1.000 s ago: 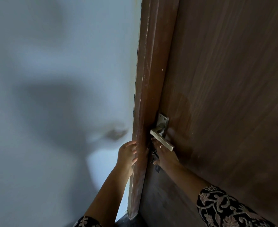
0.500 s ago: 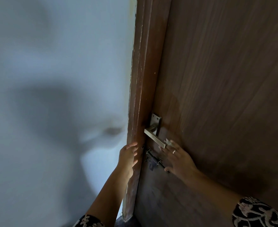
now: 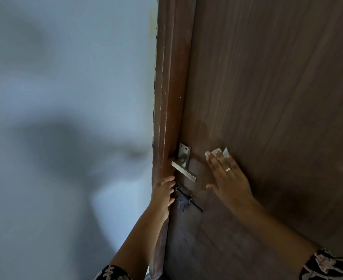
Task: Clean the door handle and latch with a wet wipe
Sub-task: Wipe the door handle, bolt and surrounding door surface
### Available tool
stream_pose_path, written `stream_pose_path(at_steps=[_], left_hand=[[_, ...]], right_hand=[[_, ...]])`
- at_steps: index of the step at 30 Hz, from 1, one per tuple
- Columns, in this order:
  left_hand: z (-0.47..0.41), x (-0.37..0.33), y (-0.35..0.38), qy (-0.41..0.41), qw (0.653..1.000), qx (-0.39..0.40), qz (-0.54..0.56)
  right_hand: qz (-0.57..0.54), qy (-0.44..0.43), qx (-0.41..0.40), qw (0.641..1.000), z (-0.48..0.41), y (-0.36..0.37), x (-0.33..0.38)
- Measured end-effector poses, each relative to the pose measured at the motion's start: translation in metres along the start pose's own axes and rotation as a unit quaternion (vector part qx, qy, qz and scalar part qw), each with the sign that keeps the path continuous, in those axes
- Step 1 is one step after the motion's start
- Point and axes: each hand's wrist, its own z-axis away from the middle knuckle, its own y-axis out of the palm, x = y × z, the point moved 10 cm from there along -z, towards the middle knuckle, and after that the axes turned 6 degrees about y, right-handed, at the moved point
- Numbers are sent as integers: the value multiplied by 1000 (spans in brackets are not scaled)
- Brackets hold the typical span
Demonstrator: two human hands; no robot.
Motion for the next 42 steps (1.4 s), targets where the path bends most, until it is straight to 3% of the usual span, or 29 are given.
stream_pose_path(at_steps=[5,15,22,29,34,42], left_hand=[[3,-2,-4,-2,1000,-4,-3],[-1,-34,10,37,999,12,2],[-17,-55,8,61,998,1,20],[-25,-50,19,58,998,7,4],[-30,-43,21,61,998,11,6],[-40,-24,8,28,1000,6,1]], right_hand=[[-11,-36,79,996,32,38,19],[71,20,-82,994,-90,-53,-1],[114,4,-71,991,-148,-64,14],[86,-1,-91,992,-144,-66,10],[47,65,-112,990,-111,-69,-13],[-50,81,-60,994,-22,-17,-5]])
